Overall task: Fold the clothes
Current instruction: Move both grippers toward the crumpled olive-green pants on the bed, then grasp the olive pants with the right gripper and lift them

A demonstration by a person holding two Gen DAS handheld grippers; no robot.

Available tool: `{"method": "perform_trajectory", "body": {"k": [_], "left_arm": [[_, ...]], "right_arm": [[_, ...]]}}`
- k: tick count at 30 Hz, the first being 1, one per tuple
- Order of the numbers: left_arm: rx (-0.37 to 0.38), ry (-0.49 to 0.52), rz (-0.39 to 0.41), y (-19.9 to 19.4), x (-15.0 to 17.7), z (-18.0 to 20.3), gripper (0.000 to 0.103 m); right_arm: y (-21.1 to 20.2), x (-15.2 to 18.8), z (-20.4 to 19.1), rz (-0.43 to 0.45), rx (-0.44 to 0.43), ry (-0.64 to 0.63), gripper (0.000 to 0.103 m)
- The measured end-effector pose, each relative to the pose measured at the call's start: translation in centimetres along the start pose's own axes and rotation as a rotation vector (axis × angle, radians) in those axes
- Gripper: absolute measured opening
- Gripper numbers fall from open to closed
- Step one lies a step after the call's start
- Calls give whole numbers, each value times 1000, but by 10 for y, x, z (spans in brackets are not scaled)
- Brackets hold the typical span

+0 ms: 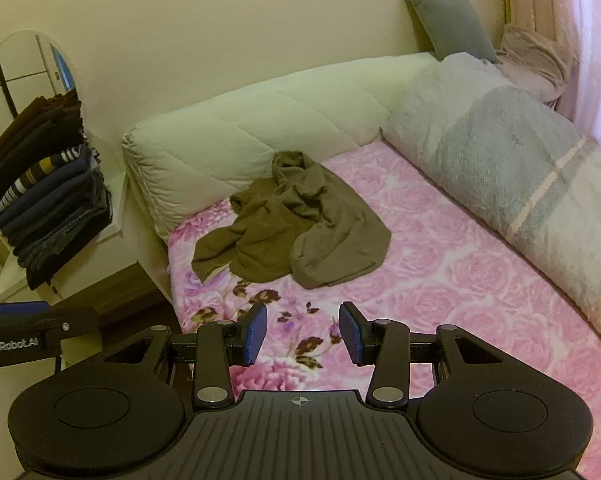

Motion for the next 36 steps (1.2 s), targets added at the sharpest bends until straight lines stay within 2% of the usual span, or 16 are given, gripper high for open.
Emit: {"method": "perform_trajectory", "body": {"k": [6, 14, 20, 27, 36], "left_arm": [[15, 15, -75, 53, -28, -9, 57], [36, 29, -169, 143, -82, -23, 57], [45, 51, -206, 208, -131, -31, 57], [52, 66, -258, 289, -185, -39, 57], [52, 66, -309, 391, -226, -39, 57]], "right_arm": [[40, -10, 10, -59, 35, 18, 44], [131, -36, 18, -153, 66, 36, 44], [207, -63, 29, -212, 87, 71, 44], [286, -96, 43, -241, 110, 98, 44], [395, -116, 69, -268, 136, 110, 44]]}}
Point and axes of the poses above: each gripper's, at about its wrist camera, not at the fingertips, and y roughly the way its jaws point, z to its right, x to its underside, the point moved 2 cm from there along y, roughly the way its jaws point, and after that the axes turned 9 degrees about -y, right-handed, at the moved point
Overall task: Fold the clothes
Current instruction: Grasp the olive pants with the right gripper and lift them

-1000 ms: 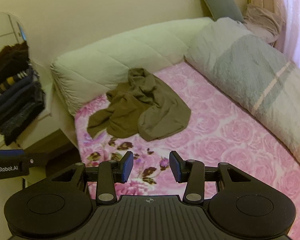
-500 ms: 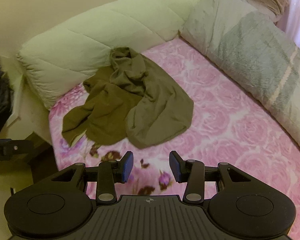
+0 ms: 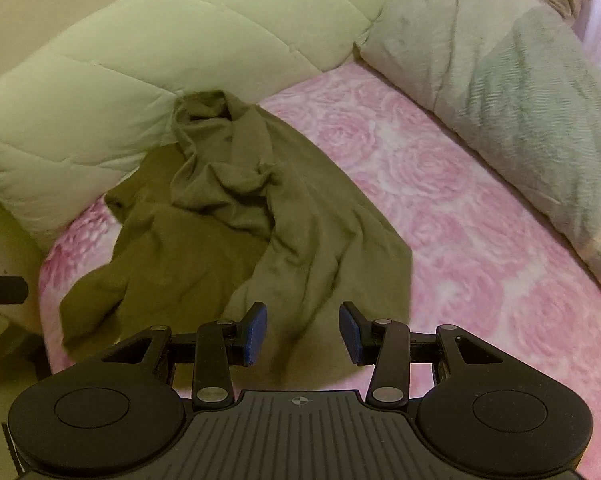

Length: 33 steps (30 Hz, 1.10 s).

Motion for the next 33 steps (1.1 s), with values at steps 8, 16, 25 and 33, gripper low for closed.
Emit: {"method": "perform_trajectory", "body": {"k": [8, 16, 25, 33], "left_arm": [[-3, -13, -46, 48, -23, -1, 57], [-38, -19, -70, 67, -22, -10, 57], [-63, -21, -39, 47, -16, -16, 57], [17, 54, 43, -13, 0, 18, 57]], "right_arm": [[72, -31, 10, -29, -3, 17, 46], [117, -49, 18, 18, 11, 77, 88], [128, -32, 39, -4, -67, 170, 10], [-54, -15, 71, 378, -45, 289, 7]]}}
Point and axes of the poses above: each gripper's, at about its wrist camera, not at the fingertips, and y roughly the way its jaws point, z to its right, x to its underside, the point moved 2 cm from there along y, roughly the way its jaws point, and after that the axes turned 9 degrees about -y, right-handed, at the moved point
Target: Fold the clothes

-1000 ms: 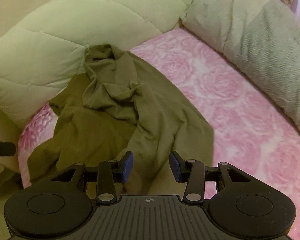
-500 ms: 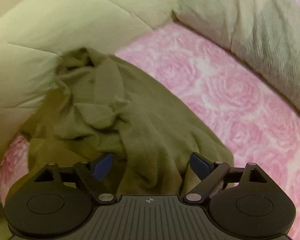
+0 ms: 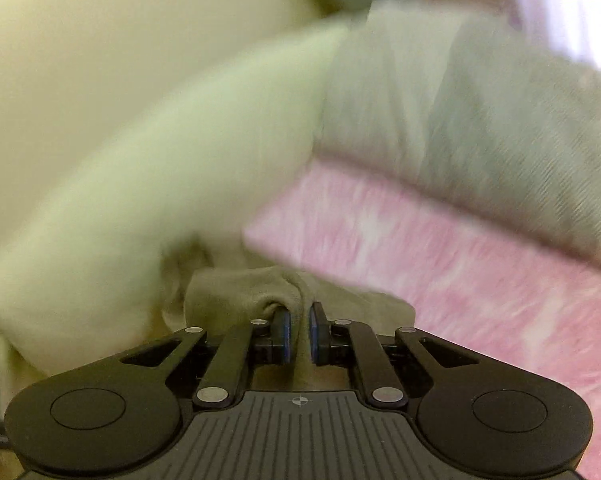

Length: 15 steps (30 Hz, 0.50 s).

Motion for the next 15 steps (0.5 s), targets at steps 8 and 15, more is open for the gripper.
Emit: {"method": "perform_trajectory", "body": {"k": [8, 15], "left_arm": [[123, 111, 100, -89, 48, 57, 57], [267, 207, 142, -170, 131, 116, 57]], "right_arm": [[-246, -49, 11, 461, 62, -2, 7], [-455, -37, 22, 714, 275, -52, 8]]}}
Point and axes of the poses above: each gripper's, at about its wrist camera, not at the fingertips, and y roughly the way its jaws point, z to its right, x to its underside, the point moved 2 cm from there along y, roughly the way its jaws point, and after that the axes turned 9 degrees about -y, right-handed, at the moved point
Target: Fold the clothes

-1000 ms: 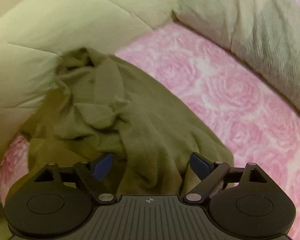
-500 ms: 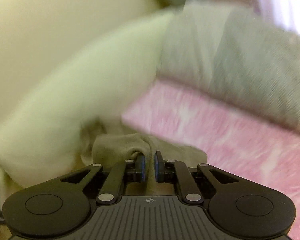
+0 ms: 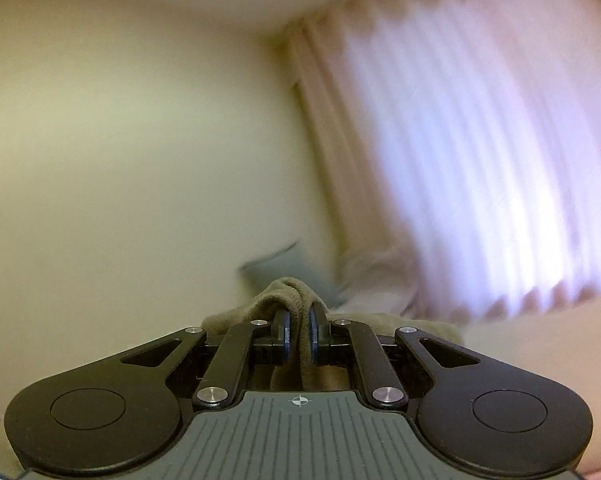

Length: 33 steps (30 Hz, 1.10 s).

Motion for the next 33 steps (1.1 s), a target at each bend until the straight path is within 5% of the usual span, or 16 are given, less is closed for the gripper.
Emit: {"method": "perform_trajectory", "body": {"k": [2, 3, 4, 5, 6, 7, 9, 17, 25, 33], "left_arm": [[42, 22, -8, -14, 23, 27, 57], [63, 33, -13, -21, 35, 40, 57], [83, 45, -21, -27, 48, 54, 57], [105, 60, -34, -33, 62, 69, 57], [129, 76, -49, -39, 76, 84, 57], [151, 94, -63, -44, 89, 96, 57], [200, 152, -89, -56, 118, 120, 57], [298, 440, -223, -79, 198, 211, 57], [390, 704, -243, -102, 237, 267, 57], [364, 825, -273, -105, 256, 246, 57]], "right_arm": [[-42, -22, 22, 25, 90, -27, 8], [-48, -20, 32, -68, 132, -67, 8], [-54, -19, 43, -167, 173, -109, 20], [-60, -17, 53, -266, 215, -150, 69], [-58, -1, 67, -437, 287, -184, 91], [-64, 20, 83, -563, 332, -206, 93], [-94, 53, 108, -671, 377, -180, 93], [-262, 126, 173, -877, 535, 74, 93], [-409, 172, 163, -909, 665, 353, 93], [-410, 188, 120, -939, 672, 406, 93]]}}
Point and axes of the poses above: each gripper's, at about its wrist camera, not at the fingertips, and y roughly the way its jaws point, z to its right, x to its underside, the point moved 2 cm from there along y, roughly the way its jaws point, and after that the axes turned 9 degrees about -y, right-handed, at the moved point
